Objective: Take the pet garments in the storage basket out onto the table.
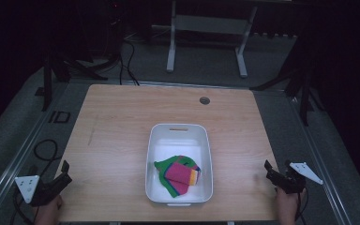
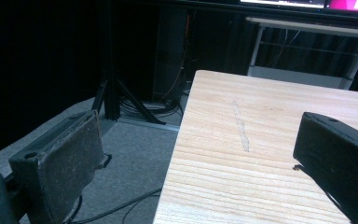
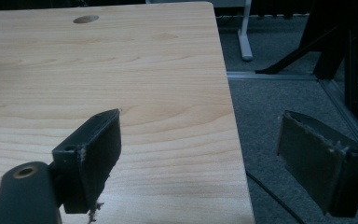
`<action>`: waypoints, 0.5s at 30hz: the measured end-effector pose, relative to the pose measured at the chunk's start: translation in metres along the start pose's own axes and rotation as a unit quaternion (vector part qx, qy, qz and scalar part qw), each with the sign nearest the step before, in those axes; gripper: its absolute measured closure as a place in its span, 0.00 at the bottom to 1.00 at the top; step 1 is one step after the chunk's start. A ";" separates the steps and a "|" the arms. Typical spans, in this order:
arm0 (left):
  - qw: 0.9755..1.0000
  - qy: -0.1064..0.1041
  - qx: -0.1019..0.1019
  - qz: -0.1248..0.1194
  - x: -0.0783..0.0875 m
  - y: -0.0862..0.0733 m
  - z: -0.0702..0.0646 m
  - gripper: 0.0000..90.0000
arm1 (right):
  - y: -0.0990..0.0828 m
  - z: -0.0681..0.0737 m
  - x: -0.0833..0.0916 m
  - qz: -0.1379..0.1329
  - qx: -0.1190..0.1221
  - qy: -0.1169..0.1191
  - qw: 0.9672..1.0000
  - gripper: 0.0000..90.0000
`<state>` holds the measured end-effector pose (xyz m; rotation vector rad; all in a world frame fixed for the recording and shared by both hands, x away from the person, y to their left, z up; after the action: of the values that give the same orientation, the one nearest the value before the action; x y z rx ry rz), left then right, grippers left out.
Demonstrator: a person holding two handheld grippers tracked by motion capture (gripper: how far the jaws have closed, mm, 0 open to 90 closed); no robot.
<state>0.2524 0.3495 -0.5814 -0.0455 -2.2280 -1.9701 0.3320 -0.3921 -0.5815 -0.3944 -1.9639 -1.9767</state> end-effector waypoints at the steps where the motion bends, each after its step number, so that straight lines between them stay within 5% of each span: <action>1: 1.000 -0.001 0.000 0.001 0.000 0.000 0.000 0.02 | 0.000 0.000 0.000 0.002 0.002 0.001 1.000 0.15; 9: 1.000 -0.003 0.004 0.001 -0.001 0.000 0.000 0.02 | -0.002 0.002 -0.001 0.017 0.004 0.012 1.000 0.16; 10: 1.000 -0.004 0.004 0.002 -0.001 0.000 0.000 0.02 | -0.002 0.003 -0.001 0.020 0.005 0.023 1.000 0.16; 11: 1.000 -0.004 0.004 0.002 -0.001 0.000 0.000 0.02 | -0.004 0.006 -0.002 0.039 0.015 0.060 0.997 0.16; 15: 1.000 -0.007 0.007 0.003 -0.001 0.000 0.000 0.02 | -0.007 0.010 -0.006 0.072 0.044 0.101 0.991 0.15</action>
<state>0.2533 0.3500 -0.5816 -0.0628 -2.2466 -1.9580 0.3340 -0.3816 -0.5898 -0.2923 -1.8346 -1.7597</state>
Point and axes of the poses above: each handheld gripper's, and its own axes: x roughly backward along the jaws, y roughly out of its top, z roughly to its left, the point moved 6 cm from there along -x, roughly forward along the jaws, and after that the axes turned 5 degrees about -y, right-handed, at the moved point
